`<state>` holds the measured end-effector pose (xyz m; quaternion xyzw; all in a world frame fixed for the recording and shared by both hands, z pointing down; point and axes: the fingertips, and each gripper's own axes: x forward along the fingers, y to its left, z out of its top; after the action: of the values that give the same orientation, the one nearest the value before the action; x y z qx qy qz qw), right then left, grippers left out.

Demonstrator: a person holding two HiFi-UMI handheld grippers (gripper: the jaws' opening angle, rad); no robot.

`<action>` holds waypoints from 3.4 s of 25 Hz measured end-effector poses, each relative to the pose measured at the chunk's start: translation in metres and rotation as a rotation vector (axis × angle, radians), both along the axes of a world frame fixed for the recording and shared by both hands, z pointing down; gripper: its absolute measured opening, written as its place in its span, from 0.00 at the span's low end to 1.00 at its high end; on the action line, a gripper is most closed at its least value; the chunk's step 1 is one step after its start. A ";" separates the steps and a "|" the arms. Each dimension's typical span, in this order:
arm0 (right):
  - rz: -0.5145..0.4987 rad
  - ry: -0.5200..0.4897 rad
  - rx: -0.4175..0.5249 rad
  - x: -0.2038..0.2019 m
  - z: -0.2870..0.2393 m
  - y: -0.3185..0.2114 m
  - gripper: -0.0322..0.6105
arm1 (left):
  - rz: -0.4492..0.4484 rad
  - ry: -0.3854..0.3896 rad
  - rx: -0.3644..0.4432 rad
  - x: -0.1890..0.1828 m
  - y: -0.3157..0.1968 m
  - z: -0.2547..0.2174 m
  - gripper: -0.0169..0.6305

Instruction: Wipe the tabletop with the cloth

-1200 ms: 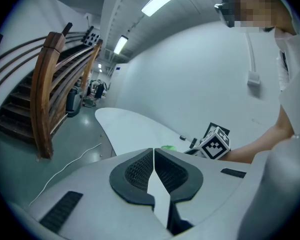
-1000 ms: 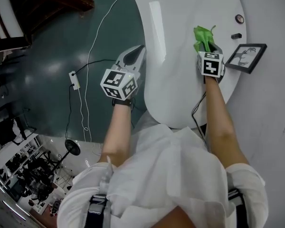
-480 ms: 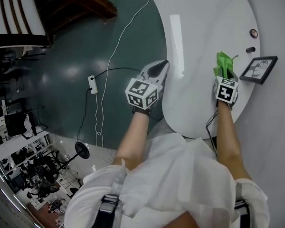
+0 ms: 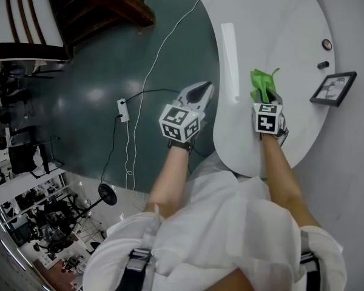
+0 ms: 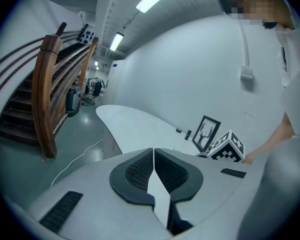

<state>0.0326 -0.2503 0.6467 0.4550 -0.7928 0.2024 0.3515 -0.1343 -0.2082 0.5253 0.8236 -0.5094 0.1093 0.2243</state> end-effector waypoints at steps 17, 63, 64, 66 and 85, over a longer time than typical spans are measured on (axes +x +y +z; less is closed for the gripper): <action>-0.542 -0.054 -0.028 -0.081 -0.006 0.084 0.17 | 0.047 -0.006 -0.020 0.011 0.013 0.001 0.06; 0.163 0.006 -0.063 0.102 0.004 0.140 0.17 | 0.220 -0.007 -0.093 0.043 0.061 0.037 0.06; 0.145 0.004 -0.063 0.087 0.004 0.140 0.17 | 0.228 -0.008 -0.095 0.039 0.065 0.037 0.06; 0.108 -0.004 -0.060 0.055 0.000 0.141 0.17 | 0.246 -0.011 -0.096 0.031 0.075 0.036 0.06; -0.537 -0.075 -0.087 -0.065 -0.002 0.256 0.17 | 0.222 -0.021 -0.103 0.043 0.140 0.033 0.06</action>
<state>-0.0325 0.0056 0.6443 0.2049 -0.8881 0.1527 0.3821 -0.0910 -0.0681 0.5580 0.8611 -0.4111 0.1678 0.2475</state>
